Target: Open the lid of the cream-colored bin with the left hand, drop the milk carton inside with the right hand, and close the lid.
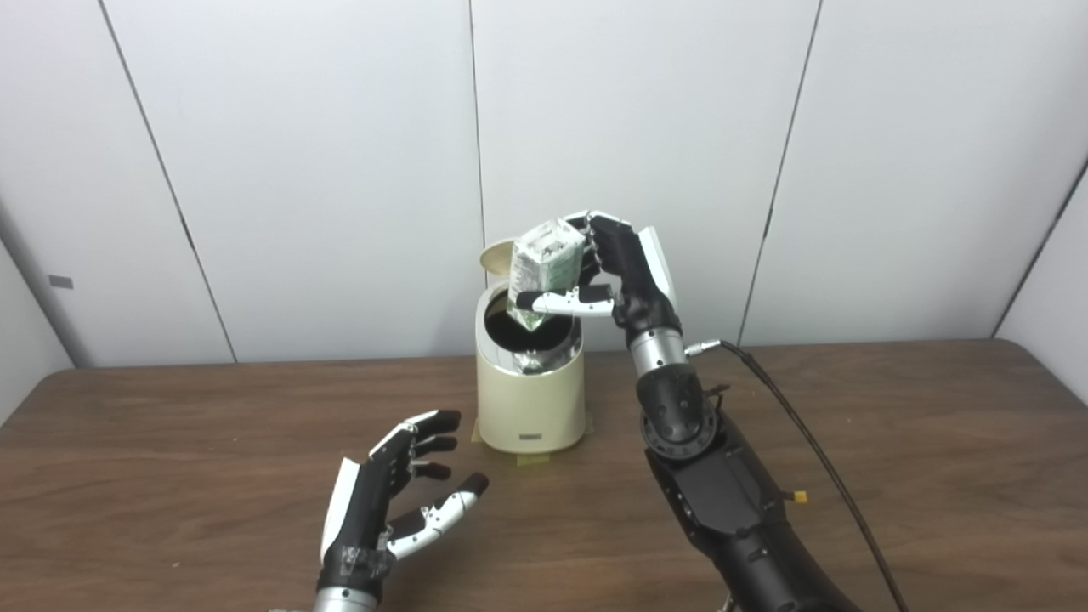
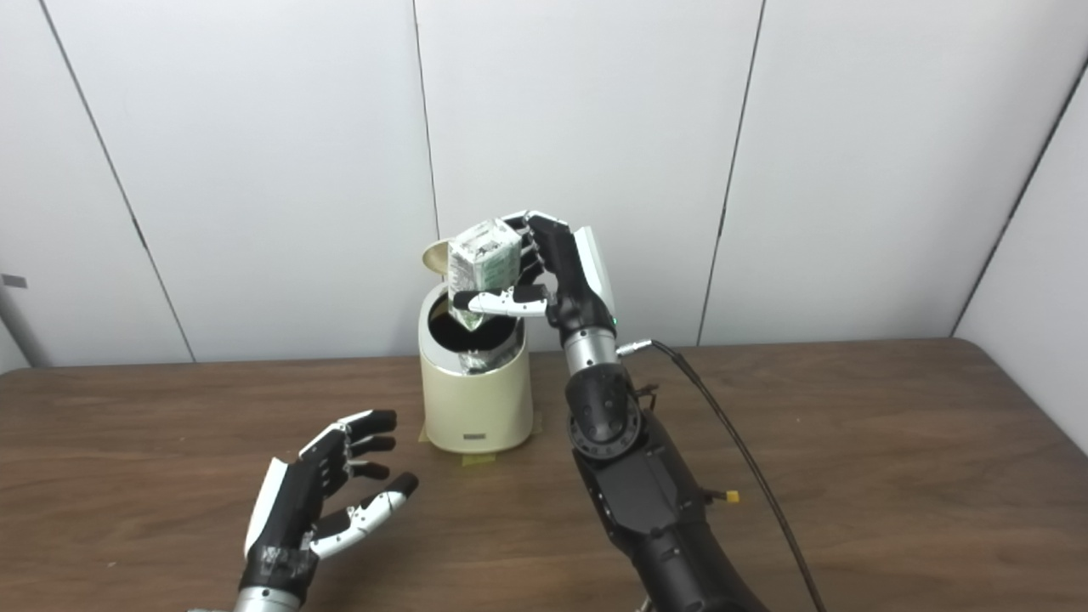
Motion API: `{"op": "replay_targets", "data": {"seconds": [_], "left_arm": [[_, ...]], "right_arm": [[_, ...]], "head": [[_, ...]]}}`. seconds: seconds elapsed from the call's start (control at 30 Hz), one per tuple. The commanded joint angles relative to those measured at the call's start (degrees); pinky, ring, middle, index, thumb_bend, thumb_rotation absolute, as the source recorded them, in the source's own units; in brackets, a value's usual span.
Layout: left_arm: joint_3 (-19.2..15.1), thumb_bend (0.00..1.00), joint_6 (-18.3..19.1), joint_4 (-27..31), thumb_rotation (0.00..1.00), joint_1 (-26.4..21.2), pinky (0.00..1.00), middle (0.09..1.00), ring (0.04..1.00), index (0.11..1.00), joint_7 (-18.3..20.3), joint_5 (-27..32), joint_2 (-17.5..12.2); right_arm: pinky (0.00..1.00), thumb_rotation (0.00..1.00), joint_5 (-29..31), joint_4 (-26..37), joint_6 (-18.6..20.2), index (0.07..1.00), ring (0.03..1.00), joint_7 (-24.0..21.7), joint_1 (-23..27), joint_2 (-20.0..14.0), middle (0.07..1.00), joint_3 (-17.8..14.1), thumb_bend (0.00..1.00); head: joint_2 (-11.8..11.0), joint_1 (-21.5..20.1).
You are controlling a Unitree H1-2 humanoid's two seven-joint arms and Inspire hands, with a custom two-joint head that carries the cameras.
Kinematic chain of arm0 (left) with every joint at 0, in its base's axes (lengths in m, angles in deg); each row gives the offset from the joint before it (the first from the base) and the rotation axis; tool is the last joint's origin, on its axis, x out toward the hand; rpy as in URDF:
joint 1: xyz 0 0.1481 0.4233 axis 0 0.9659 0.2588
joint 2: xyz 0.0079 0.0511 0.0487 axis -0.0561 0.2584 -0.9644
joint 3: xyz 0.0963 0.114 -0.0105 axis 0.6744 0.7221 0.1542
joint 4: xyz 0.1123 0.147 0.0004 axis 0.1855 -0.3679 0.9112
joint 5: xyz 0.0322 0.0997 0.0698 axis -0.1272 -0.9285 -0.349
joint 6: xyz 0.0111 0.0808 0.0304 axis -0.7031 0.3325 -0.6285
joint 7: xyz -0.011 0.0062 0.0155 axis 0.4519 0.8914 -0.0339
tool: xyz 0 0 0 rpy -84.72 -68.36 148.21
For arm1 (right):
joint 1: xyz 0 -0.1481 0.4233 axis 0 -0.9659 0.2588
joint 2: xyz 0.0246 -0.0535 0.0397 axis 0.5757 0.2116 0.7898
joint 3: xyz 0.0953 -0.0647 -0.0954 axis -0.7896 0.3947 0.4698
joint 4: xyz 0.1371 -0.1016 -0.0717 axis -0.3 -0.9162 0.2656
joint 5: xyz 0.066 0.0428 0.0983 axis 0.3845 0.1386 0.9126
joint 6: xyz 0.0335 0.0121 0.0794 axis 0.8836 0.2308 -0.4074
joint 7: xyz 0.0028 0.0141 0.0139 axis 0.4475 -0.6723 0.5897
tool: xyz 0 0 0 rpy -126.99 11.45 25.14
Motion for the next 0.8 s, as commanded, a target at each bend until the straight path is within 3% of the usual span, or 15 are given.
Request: {"op": "replay_targets", "data": {"seconds": [0.0, 0.77], "left_arm": [[0.16, 0.62, -0.57, 2.08, 0.14, -1.55, 0.62, 0.781, 0.741, 0.749, -0.74, -0.41, 0.39], [0.47, 0.62, -0.25, 2.29, 0.14, -1.71, 0.63, 0.780, 0.743, 0.748, -0.98, -0.73, 0.44]], "right_arm": [[0.29, 0.00, -0.99, 0.05, -1.33, 0.531, 0.327, -0.07, 2.43, 0.14, 0.424, 0.56, 0.52], [0.28, 0.00, -0.11, -1.64, -2.82, 0.527, 0.330, -0.85, 2.20, -0.42, 0.427, 1.02, 0.52]], "head": [[0.04, 0.06], [0.66, 0.65]]}}
